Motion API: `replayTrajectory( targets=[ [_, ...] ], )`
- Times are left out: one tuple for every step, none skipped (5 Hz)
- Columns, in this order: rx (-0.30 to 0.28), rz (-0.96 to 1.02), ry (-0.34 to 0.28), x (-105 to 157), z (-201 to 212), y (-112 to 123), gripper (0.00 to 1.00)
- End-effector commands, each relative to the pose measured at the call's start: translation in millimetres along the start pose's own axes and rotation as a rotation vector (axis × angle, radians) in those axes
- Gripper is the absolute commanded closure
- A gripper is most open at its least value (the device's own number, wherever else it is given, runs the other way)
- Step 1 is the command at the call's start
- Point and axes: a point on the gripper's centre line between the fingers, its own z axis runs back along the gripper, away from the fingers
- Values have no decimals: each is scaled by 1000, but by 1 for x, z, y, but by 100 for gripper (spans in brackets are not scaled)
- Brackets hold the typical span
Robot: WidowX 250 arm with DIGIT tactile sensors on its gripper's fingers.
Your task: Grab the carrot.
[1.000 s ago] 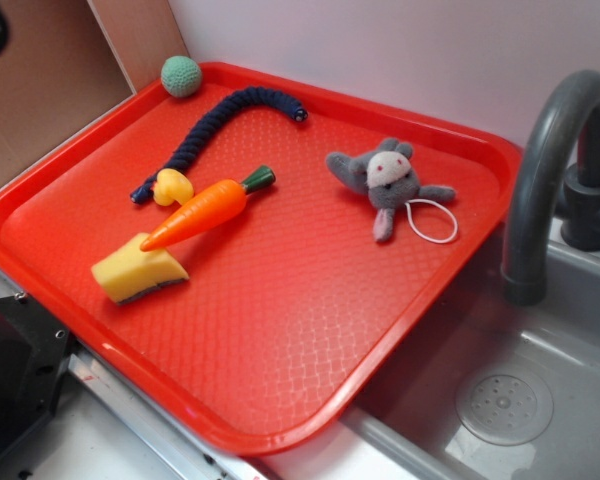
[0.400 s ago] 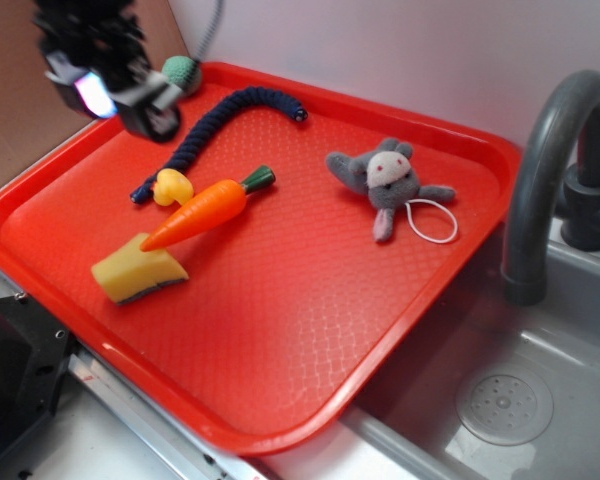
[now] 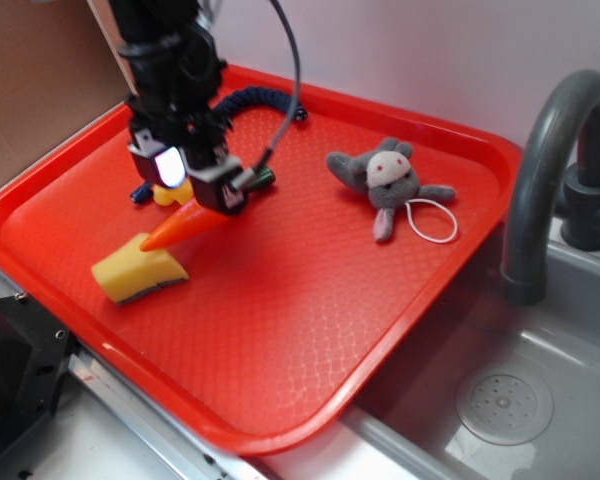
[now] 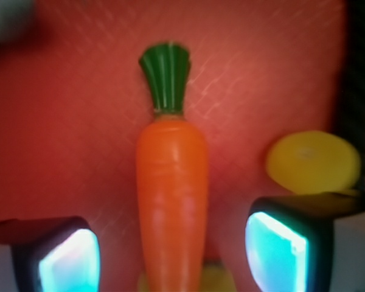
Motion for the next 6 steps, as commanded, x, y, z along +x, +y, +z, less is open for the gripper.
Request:
replayTrajectory(
  targets=[
    [39, -72, 11, 6, -21, -5, 17],
    [52, -79, -3, 5, -18, -8, 100],
    [65, -73, -13, 4, -14, -7, 100],
    [110, -129, -13, 0, 19, 0, 100],
    [60, -107, -111, -13, 69, 15, 100],
    [29, -87, -136, -27, 110, 18, 100]
  ],
)
